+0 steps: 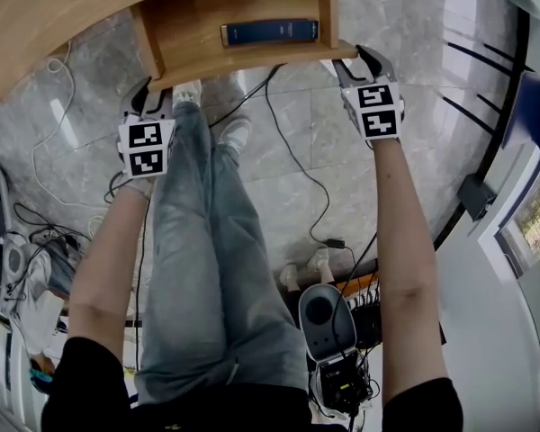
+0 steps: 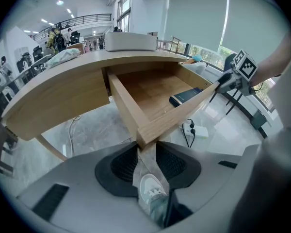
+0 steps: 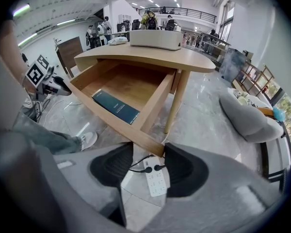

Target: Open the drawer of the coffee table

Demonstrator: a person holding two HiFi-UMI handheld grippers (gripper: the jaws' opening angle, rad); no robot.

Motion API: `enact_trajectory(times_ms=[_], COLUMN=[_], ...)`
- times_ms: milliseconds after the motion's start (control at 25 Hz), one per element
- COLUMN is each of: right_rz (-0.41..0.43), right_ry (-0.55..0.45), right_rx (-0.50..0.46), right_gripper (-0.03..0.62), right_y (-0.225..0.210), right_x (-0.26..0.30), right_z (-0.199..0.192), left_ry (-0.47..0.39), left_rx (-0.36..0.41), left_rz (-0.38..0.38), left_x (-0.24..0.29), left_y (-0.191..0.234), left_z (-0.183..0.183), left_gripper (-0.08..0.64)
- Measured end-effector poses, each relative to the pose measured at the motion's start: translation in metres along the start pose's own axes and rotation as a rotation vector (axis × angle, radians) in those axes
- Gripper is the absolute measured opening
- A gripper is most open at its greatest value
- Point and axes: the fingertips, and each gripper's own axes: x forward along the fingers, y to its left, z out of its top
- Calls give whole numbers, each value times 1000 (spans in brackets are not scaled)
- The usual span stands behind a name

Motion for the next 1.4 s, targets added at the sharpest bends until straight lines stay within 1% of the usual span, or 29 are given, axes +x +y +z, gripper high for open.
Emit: enact_trajectory(times_ms=[360,480,600,800,960,1080,1160,1320,1400], right_rz=[5,6,3,-9,-19,-22,-17,-17,-15], right_ry=[36,46,39,36,35,40,43,37,27], right_rx=[-15,-21,-29,-31,-22,-5,11,21,17], right_gripper=[196,196,196,199,206,210,230,232,232], right_y=[3,3,2,2,3,3,4,7,11], right_x=[11,14,16,17,17,16,15,2,-7], right_z=[-7,-10,-10,-11,-11,-10,-9,-6,-3], left_ry=[14,22,12,11,13,25,42,64,74], left_rx=[14,29,45,40,52,73,85,122,119], left_rz=[0,-1,3,8,0,-9,-16,-22,-17], left_x=[9,13,14,15,15,15,14,3,-5], left_y=[0,0,0,0,-1,0,0,1,3], left_z=[-7,-9,-9,-9,-9,-10,-12,-15,-19], left_gripper=[129,130,132,138,138,140,140,138,139])
